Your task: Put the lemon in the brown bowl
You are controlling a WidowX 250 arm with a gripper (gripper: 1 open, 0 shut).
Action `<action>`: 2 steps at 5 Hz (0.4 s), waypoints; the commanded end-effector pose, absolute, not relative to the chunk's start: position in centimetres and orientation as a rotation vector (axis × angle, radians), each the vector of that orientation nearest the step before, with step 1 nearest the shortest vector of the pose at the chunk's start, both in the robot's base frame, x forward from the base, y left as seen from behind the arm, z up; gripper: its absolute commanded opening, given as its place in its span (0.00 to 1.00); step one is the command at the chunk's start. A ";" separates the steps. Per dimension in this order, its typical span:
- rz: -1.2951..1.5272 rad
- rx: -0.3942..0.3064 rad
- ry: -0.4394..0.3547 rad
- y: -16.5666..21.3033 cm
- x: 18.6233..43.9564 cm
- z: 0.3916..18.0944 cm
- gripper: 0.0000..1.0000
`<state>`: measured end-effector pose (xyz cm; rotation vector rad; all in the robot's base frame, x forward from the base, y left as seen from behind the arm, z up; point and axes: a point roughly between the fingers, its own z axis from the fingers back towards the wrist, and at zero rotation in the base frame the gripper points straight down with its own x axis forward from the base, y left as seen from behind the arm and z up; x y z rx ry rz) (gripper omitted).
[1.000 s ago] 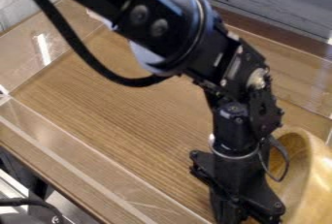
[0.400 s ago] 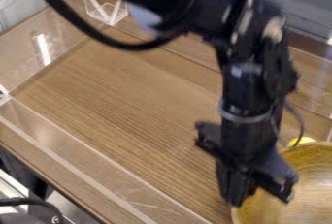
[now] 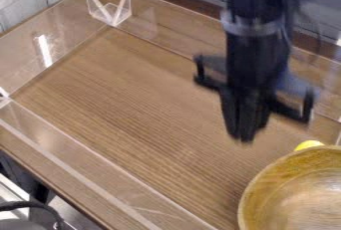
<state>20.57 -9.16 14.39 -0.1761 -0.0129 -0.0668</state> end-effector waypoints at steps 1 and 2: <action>0.029 -0.174 -0.105 -5.8 23.6 17.7 0.00; 0.083 -0.172 -0.132 -2.5 25.7 19.1 0.00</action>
